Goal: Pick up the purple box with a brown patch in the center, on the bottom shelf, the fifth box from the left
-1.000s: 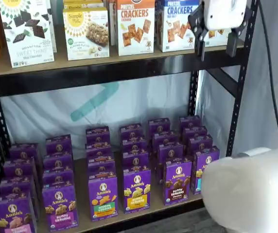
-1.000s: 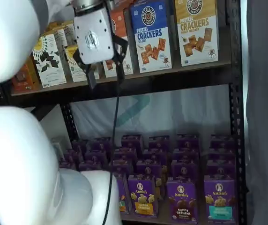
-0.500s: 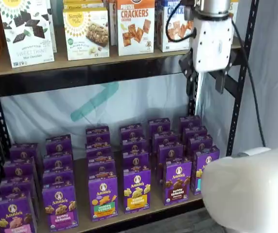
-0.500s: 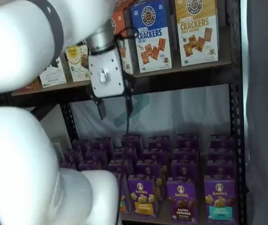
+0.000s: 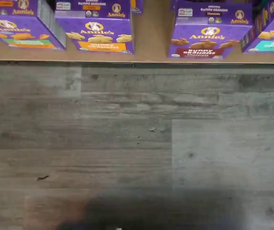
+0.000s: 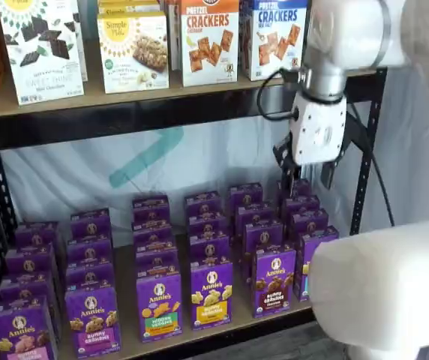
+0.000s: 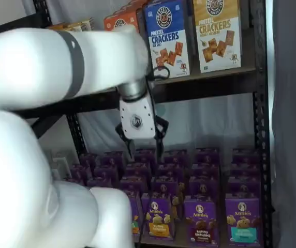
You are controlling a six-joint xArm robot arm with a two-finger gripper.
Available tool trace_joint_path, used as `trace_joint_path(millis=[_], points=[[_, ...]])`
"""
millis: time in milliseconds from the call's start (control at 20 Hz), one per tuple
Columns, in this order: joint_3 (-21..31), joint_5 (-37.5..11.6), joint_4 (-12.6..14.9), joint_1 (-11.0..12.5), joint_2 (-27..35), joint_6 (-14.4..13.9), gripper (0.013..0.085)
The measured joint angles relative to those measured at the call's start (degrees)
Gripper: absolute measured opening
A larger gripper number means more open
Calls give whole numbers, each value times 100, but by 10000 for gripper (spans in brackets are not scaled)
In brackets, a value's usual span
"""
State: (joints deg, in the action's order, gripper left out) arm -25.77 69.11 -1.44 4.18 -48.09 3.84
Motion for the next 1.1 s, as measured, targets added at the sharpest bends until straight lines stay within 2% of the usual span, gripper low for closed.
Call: trace_joint_path(millis=[150, 300, 500, 650, 700, 850, 1000, 1100], points=[[340, -850, 202, 21, 563, -53, 850], [625, -1831, 85, 99, 1150, 93, 850], [693, -2788, 91, 125, 2101, 132, 850], [619, -3554, -70, 156, 2972, 312, 850], [599, -3828, -206, 163, 3237, 442, 850], [418, -4293, -402, 167, 3946, 644, 850], [175, -4656, -255, 160, 4659, 522, 850], [47, -5012, -348, 121, 5087, 585, 850]])
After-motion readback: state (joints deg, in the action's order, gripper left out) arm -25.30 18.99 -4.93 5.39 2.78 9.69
